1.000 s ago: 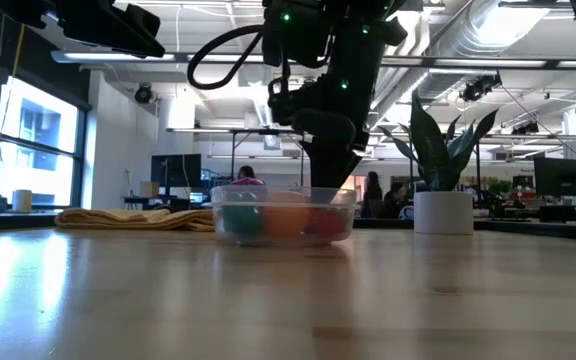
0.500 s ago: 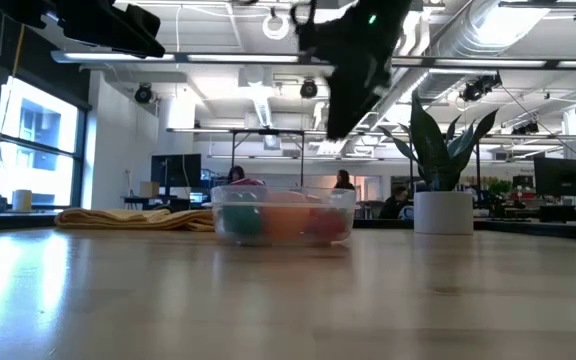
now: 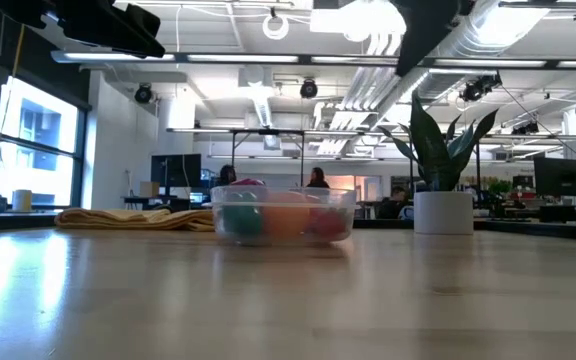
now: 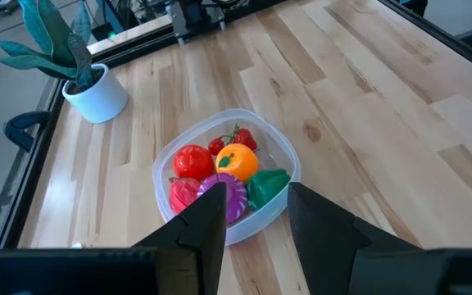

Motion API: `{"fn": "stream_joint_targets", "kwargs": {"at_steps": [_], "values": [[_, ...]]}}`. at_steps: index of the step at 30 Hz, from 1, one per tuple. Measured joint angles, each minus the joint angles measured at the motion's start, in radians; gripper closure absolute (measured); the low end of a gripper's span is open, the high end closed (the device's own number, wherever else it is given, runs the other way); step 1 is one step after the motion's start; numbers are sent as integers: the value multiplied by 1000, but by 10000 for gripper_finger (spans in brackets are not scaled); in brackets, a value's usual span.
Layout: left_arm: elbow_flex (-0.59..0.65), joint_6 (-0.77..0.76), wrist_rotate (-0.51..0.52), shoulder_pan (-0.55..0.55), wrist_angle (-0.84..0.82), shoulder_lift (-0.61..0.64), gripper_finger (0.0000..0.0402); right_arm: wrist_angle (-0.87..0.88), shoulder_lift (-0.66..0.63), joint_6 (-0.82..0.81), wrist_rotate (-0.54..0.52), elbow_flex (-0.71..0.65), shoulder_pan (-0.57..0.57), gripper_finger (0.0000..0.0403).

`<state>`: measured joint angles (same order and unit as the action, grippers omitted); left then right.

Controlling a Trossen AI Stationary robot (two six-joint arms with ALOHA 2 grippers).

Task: Pick and placing Produce into tupperware
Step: Return to Home Position

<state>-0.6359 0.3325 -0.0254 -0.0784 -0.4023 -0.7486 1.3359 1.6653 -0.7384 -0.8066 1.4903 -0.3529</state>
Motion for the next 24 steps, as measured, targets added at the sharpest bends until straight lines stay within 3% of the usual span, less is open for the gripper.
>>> {"fn": "stream_joint_targets", "kwargs": {"at_steps": [4, 8, 12, 17, 21, 24], "values": [[0, 0, 0, 0, 0, 0, 282, 59, -29, -168, -128, -86, -58, 261], [0, 0, 0, 0, 0, 0, 282, -155, -142, -222, -127, -315, -73, 261], [0, 0, 0, 0, 0, 0, 282, -576, -302, -6, 26, -570, -9, 261], [0, 0, 0, 0, 0, 0, 282, -1104, -469, 387, 357, -793, 188, 261], [0, 0, 0, 0, 0, 0, 282, -1239, -569, 580, 558, -824, 354, 261], [0, 0, 0, 0, 0, 0, 282, -1223, -621, 619, 593, -811, 433, 261]]}}
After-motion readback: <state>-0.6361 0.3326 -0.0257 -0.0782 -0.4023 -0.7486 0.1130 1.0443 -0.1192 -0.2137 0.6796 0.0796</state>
